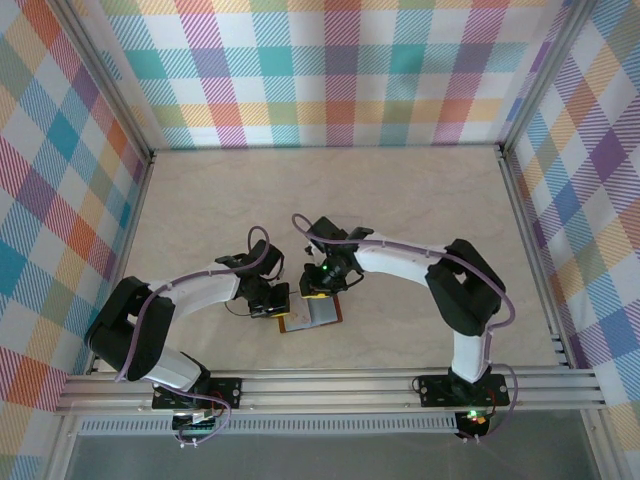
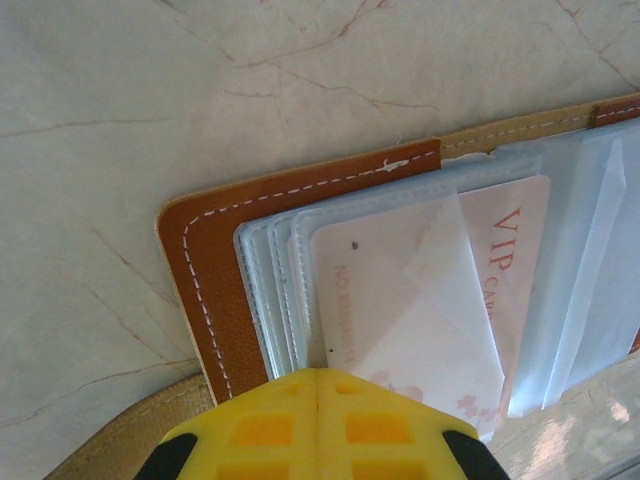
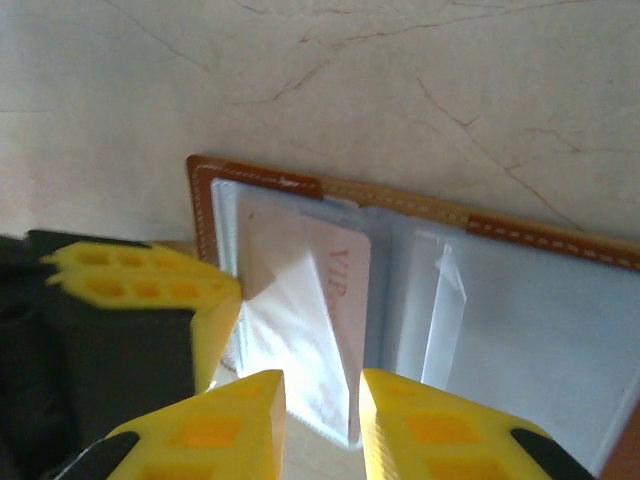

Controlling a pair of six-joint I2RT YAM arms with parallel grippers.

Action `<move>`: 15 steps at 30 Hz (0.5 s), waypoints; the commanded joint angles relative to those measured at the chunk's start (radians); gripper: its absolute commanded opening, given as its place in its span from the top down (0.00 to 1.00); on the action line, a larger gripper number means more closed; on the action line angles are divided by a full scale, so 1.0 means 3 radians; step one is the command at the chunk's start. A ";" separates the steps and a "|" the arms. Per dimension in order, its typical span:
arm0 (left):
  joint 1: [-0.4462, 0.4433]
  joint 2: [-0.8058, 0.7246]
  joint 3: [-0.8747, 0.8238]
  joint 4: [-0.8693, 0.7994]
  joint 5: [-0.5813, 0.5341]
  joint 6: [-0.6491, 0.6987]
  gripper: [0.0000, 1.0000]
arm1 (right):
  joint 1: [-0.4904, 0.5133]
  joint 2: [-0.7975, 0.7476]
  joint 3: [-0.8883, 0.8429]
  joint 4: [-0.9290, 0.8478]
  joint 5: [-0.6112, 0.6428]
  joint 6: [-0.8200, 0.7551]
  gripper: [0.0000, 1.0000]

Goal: Take the credit cards out of the card holder

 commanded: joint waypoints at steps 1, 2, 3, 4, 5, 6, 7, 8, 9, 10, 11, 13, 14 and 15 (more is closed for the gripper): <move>-0.0020 0.0021 -0.0127 -0.0029 -0.0125 0.0014 0.96 | 0.0009 0.0105 0.0125 0.0027 -0.0080 0.0006 0.73; -0.0020 0.0021 -0.0128 -0.0023 -0.0120 0.0012 0.96 | 0.0009 0.0135 0.0144 0.0022 -0.0074 0.0002 0.73; -0.0018 0.0028 -0.0127 -0.0024 -0.0115 0.0012 0.96 | 0.0007 0.0168 0.0162 0.0016 -0.0079 -0.0006 0.74; -0.0020 0.0028 -0.0127 -0.0015 -0.0110 0.0014 0.96 | 0.0009 0.0200 0.0174 0.0022 -0.0089 -0.0007 0.74; -0.0020 0.0026 -0.0127 -0.0016 -0.0105 0.0014 0.96 | 0.0009 0.0229 0.0185 0.0016 -0.0089 -0.0006 0.74; -0.0019 0.0023 -0.0130 -0.0015 -0.0104 0.0010 0.96 | 0.0009 0.0256 0.0189 0.0005 -0.0090 -0.0010 0.74; -0.0020 0.0021 -0.0131 -0.0015 -0.0105 0.0011 0.96 | 0.0010 0.0279 0.0198 -0.0002 -0.0084 -0.0013 0.74; -0.0020 0.0017 -0.0129 -0.0021 -0.0103 0.0011 0.96 | 0.0010 0.0305 0.0205 -0.0002 -0.0075 -0.0020 0.74; -0.0022 0.0015 -0.0127 -0.0020 -0.0100 0.0007 0.96 | 0.0013 0.0322 0.0206 -0.0007 -0.0067 -0.0021 0.73; -0.0020 0.0005 -0.0133 -0.0021 -0.0100 0.0005 0.96 | 0.0011 0.0345 0.0220 -0.0019 -0.0060 -0.0026 0.73; -0.0020 0.0003 -0.0132 -0.0028 -0.0100 0.0009 0.96 | 0.0012 0.0370 0.0232 -0.0025 -0.0064 -0.0035 0.73; -0.0024 -0.0005 -0.0133 -0.0032 -0.0100 0.0007 0.96 | 0.0014 0.0417 0.0253 -0.0045 -0.0055 -0.0044 0.73; -0.0025 -0.0004 -0.0132 -0.0035 -0.0096 0.0006 0.96 | 0.0014 0.0435 0.0261 -0.0057 -0.0056 -0.0048 0.73; -0.0025 -0.0005 -0.0130 -0.0036 -0.0094 0.0010 0.96 | 0.0014 0.0448 0.0264 -0.0061 -0.0063 -0.0051 0.73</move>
